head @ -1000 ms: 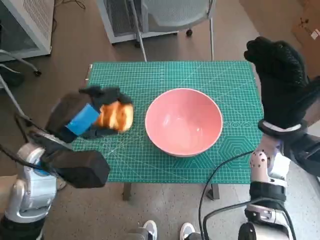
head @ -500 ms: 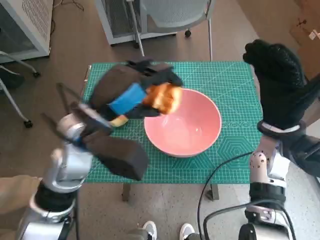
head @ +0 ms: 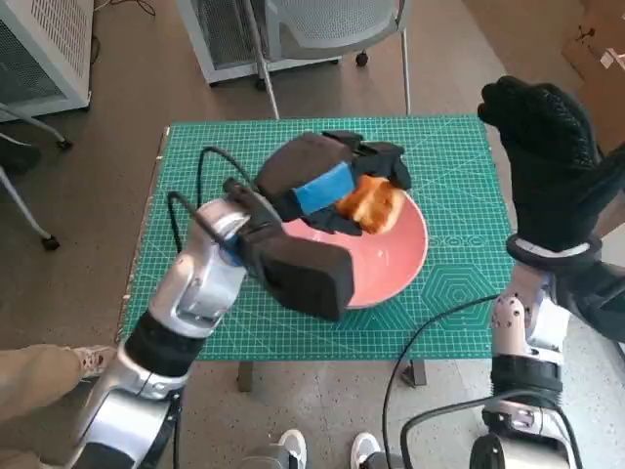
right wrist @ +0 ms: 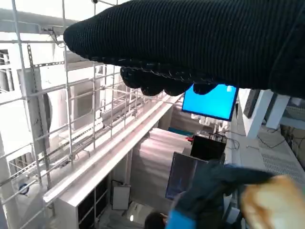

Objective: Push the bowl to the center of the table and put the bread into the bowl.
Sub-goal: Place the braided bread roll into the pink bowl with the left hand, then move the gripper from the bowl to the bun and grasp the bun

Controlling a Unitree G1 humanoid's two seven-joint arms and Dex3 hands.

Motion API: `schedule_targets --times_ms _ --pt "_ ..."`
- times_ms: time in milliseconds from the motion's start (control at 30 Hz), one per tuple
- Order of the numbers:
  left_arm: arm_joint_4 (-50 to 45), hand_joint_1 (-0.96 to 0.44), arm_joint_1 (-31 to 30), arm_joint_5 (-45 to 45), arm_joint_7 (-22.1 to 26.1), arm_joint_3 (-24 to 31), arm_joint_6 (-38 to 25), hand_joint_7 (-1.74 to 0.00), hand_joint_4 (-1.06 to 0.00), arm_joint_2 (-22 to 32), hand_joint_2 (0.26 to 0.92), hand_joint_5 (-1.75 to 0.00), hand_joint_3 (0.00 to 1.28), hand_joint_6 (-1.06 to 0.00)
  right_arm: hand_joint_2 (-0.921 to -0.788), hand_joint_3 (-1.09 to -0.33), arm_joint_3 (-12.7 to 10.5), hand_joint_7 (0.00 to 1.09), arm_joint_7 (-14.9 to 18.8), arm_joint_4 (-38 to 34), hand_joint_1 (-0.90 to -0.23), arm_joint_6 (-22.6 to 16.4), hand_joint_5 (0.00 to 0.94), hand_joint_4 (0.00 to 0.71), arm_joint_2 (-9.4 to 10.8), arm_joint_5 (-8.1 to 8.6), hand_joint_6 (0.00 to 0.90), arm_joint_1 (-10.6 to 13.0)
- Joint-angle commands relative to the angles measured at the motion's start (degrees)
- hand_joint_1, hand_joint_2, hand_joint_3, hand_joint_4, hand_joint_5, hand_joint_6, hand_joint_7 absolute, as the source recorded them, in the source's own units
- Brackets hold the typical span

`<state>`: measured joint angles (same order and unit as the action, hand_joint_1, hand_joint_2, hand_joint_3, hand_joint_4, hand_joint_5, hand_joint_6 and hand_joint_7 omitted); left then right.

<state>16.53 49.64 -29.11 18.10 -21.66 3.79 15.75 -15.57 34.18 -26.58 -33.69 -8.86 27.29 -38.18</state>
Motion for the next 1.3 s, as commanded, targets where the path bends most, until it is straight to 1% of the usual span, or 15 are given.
schedule_targets --times_ms 33,100,133,167,200,233,333,433,500,600,733,867,1000,1133,1300 --pt "6.2 0.00 2.4 0.6 -0.2 -0.2 2.0 -1.15 -0.75 -1.1 0.920 -1.11 0.04 -0.63 -0.921 -0.758 -0.1 0.00 -0.6 0.8 -0.630 1.1 0.000 0.255 -0.5 -0.53 0.344 2.0" --pt "7.1 0.00 2.3 0.6 1.4 -0.3 0.3 -1.16 -0.72 -1.2 0.920 -1.15 0.06 -0.61 -0.921 -0.757 -0.1 0.00 -0.8 1.1 -0.630 1.3 0.000 0.255 -0.5 -0.59 0.346 2.2" --pt "7.3 -0.01 2.2 0.6 2.1 -0.4 -0.7 -0.94 -0.55 -1.2 0.897 -0.91 0.07 -0.49 -0.921 -0.756 -0.2 0.00 -0.9 1.3 -0.630 1.4 0.000 0.255 -0.6 -0.61 0.347 2.3" --pt "7.3 -0.01 2.1 0.6 2.6 -0.4 -1.3 -0.83 -0.51 -1.2 0.893 -0.78 0.07 -0.46 -0.921 -0.756 -0.2 0.00 -0.9 1.4 -0.630 1.5 0.000 0.255 -0.6 -0.64 0.348 2.3" --pt "6.7 -0.01 2.0 0.4 3.9 -0.4 -3.4 -0.63 -0.47 -1.2 0.891 -0.56 0.06 -0.44 -0.921 -0.755 -0.2 0.00 -1.0 1.5 -0.630 1.6 0.000 0.255 -0.6 -0.62 0.349 2.4" --pt "6.1 -0.04 1.9 0.1 5.2 -0.5 -5.6 -0.46 -0.35 -1.1 0.875 -0.37 0.04 -0.36 -0.921 -0.752 -0.3 0.00 -1.0 1.6 -0.631 1.7 0.000 0.255 -0.7 -0.58 0.350 2.3" --pt "4.6 -0.12 1.7 -0.5 7.4 -0.6 -9.4 -0.24 -0.16 -1.0 0.838 -0.12 0.02 -0.24 -0.921 -0.747 -0.5 0.00 -1.1 1.6 -0.633 1.9 0.001 0.255 -0.8 -0.54 0.351 2.3" --pt "4.0 -0.19 1.5 -0.7 7.9 -0.7 -10.0 -0.16 -0.09 -0.5 0.817 -0.04 0.01 -0.19 -0.921 -0.743 -0.6 0.00 -1.0 1.2 -0.634 1.8 0.001 0.255 -0.9 -0.52 0.351 2.1" --pt "4.1 -0.24 1.1 -0.4 7.7 -0.5 -9.4 -0.14 -0.06 -0.2 0.813 -0.02 0.00 -0.18 -0.921 -0.741 -0.7 0.00 -0.9 1.0 -0.635 1.8 0.001 0.255 -0.9 -0.54 0.351 1.9" --pt "4.5 -0.29 0.8 0.6 7.7 0.0 -8.6 -0.12 -0.04 0.2 0.808 -0.01 0.00 -0.17 -0.921 -0.738 -0.8 0.00 -0.9 0.7 -0.636 1.7 0.001 0.255 -0.8 -0.53 0.349 1.8" --pt "3.5 -0.31 0.1 2.1 9.3 0.8 -9.5 -0.11 -0.03 0.6 0.805 0.00 0.00 -0.17 -0.921 -0.735 -0.7 0.00 -0.9 0.6 -0.638 1.7 0.001 0.256 -0.6 -0.55 0.346 1.7" --pt "1.4 -0.34 -1.2 3.6 10.5 1.7 -8.5 -0.11 -0.02 2.0 0.806 0.00 0.00 -0.17 -0.921 -0.735 -0.5 0.00 -0.8 0.4 -0.638 1.4 0.001 0.257 -0.2 -0.61 0.346 1.8" --pt "-1.1 -0.38 -2.6 4.3 10.2 2.9 -7.1 -0.11 -0.01 3.8 0.810 0.00 0.00 -0.17 -0.921 -0.735 -0.3 0.00 -0.7 0.2 -0.639 1.2 0.001 0.256 0.1 -0.63 0.349 1.9" --pt "-4.0 -0.44 -4.5 5.3 9.0 5.4 -4.7 -0.11 0.00 6.0 0.821 0.00 0.01 -0.18 -0.921 -0.735 -0.2 0.00 -0.5 0.7 -0.639 1.3 0.002 0.259 0.3 -0.37 0.352 2.3" --pt "-9.7 -0.45 -7.1 7.5 8.2 11.1 -3.1 -0.11 0.00 10.2 0.824 0.00 0.01 -0.20 -0.921 -0.733 -0.2 0.00 -0.3 1.6 -0.638 1.8 0.001 0.259 0.2 0.17 0.351 2.9"
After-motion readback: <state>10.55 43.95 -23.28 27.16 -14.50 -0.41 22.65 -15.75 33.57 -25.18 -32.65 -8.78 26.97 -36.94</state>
